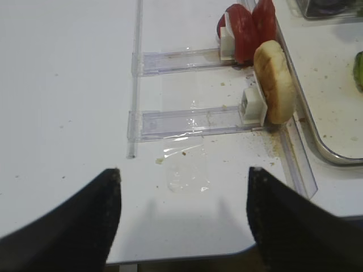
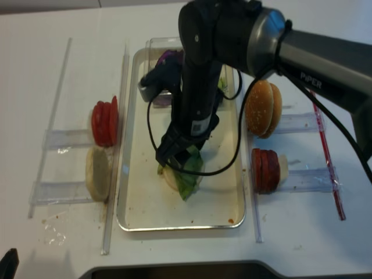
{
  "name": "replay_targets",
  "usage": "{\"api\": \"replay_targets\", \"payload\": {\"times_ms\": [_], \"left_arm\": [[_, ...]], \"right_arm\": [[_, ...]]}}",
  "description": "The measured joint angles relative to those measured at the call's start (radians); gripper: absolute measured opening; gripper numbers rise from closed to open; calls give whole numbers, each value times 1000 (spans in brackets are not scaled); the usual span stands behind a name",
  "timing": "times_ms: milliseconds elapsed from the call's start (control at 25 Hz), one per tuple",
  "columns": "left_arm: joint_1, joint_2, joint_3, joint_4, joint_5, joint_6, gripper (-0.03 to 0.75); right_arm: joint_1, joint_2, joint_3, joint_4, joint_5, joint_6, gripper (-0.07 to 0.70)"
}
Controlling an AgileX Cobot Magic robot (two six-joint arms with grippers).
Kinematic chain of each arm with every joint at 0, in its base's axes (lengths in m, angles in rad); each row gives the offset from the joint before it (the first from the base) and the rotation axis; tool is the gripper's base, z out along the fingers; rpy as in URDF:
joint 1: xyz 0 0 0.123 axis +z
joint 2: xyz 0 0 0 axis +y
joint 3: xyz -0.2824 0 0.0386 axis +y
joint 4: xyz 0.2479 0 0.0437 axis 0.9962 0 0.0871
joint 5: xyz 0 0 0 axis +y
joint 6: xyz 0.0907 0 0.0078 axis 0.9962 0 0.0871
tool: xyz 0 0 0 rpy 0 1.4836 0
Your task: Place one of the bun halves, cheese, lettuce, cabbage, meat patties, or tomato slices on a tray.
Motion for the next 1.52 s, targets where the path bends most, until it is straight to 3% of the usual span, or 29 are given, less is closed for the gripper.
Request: {"api": "replay_targets", "payload": {"times_ms": [280,480,720,1520], "left_arm": [[0,0,0,0,0,0,437],[0,0,0,0,0,0,437],[0,0,0,0,0,0,437],[0,0,0,0,0,0,437]], "right_arm": [[0,0,-110,-60,2,8,501],[-26,0,-130,-80,8,34,501],[-149,-2,-130,-41,8,48,501],[-551,-65,-130,-83,16,73,501]]}}
